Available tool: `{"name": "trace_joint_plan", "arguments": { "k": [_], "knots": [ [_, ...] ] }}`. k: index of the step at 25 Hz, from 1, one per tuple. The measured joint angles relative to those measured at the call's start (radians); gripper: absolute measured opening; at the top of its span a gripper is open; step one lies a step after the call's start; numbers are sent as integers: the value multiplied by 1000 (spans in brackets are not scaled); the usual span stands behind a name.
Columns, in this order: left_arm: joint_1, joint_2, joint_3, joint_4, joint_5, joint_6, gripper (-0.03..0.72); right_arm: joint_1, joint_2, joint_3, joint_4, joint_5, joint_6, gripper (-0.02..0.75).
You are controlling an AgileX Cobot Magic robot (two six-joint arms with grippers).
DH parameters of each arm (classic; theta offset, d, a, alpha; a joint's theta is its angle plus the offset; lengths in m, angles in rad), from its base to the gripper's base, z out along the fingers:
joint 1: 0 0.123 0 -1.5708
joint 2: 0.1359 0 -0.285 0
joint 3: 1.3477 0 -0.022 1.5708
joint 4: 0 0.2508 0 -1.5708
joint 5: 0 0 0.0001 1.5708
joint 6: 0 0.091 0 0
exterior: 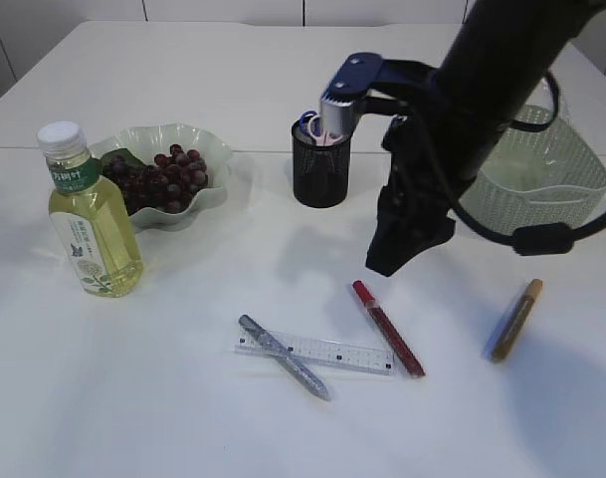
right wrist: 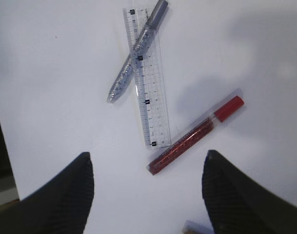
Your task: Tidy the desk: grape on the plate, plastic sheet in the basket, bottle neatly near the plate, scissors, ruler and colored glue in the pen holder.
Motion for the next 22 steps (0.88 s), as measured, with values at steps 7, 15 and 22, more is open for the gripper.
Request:
{"name": "trace_joint_plan", "arguments": {
  "k": [7, 15, 22],
  "knots": [
    [0, -40, 0, 44, 2, 0, 411, 94, 158, -93, -42, -24, -2, 525],
    [0, -96, 97, 133, 2, 0, 411, 122, 315, -94, -95, -73, -2, 525],
    [0, -100, 152, 164, 2, 0, 411, 128, 346, -95, -112, -143, -2, 525]
  ]
}}
